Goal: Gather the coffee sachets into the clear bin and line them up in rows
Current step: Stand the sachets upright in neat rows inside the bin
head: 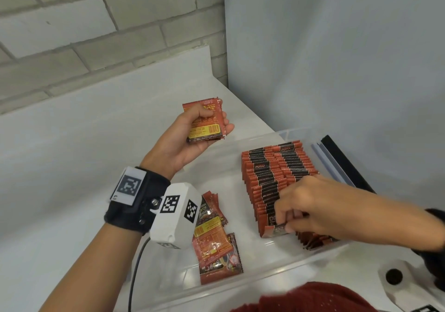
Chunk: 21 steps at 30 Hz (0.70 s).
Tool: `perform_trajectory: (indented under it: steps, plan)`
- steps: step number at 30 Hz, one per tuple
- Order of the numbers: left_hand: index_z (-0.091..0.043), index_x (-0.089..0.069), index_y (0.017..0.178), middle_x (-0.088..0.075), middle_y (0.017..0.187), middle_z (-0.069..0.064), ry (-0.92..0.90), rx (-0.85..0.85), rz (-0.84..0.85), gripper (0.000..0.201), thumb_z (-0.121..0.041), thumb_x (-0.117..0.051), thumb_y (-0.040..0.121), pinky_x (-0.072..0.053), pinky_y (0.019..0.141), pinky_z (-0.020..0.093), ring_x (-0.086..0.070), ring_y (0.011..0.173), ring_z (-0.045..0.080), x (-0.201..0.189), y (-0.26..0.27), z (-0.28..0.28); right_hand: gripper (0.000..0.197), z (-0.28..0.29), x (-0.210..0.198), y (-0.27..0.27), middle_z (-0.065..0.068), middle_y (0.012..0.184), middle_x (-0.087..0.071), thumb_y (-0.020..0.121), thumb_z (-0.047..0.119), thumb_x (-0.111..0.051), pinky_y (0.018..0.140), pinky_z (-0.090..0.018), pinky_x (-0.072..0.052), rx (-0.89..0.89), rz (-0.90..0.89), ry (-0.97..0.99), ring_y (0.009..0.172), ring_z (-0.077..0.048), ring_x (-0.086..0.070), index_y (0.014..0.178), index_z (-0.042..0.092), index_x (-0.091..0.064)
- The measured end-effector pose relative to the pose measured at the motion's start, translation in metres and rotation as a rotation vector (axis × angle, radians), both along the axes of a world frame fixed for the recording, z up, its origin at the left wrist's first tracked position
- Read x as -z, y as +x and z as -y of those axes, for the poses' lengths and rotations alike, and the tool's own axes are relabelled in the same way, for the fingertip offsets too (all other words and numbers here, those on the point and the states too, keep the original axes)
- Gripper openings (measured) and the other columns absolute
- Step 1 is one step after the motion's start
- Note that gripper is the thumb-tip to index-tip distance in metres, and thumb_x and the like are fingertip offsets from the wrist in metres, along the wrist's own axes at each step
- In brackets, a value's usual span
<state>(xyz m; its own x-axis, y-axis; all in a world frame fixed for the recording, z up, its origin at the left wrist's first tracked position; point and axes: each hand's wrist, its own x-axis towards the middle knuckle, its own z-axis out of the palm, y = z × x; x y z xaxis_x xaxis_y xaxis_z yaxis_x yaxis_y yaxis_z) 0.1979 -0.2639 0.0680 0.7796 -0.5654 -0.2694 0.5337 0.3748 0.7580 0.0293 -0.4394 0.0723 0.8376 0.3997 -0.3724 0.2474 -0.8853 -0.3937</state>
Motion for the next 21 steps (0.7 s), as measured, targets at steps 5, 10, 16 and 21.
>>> perform_trajectory:
  steps: [5,10,16,21]
  plan:
    - [-0.005,-0.06,0.106,-0.068,0.08,0.009,0.058,0.01,0.023,0.02,-0.004,-0.045,0.093,-0.059,0.074,0.034,-0.066,0.072,0.019,0.0,-0.001,-0.001,0.017,0.0,0.003,0.001,0.024,0.085,-0.047,0.091,0.027,-0.064,0.08,-0.012,-0.042,0.008,-0.015,0.013,0.079,0.008,-0.048,0.107,0.029,-0.068]
    - [-0.006,-0.06,0.102,-0.071,0.08,0.007,0.104,0.013,0.056,0.016,-0.004,-0.048,0.092,-0.057,0.072,0.029,-0.068,0.07,0.017,-0.001,-0.002,0.0,0.013,0.004,0.006,0.003,0.021,0.085,-0.055,0.088,0.026,-0.068,0.076,-0.009,-0.041,0.039,-0.003,0.044,0.079,0.006,-0.054,0.101,0.029,-0.068]
    - [-0.007,-0.061,0.101,-0.072,0.08,0.004,0.099,0.037,0.091,0.016,-0.002,-0.053,0.088,-0.058,0.069,0.025,-0.069,0.071,0.014,0.0,-0.001,-0.002,0.008,0.006,-0.005,0.009,0.018,0.082,-0.065,0.086,0.027,-0.07,0.072,-0.008,-0.045,0.097,-0.065,0.149,0.08,0.006,-0.062,0.095,0.028,-0.07]
    - [-0.011,-0.063,0.098,-0.069,0.077,0.001,0.085,0.105,0.197,0.026,-0.003,-0.062,0.072,-0.056,0.066,0.024,-0.069,0.072,0.012,-0.002,-0.004,-0.001,0.003,0.0,-0.038,0.038,0.013,0.075,-0.071,0.082,0.026,-0.075,0.067,-0.008,-0.045,0.316,0.094,0.43,0.07,0.003,-0.064,0.084,0.025,-0.074]
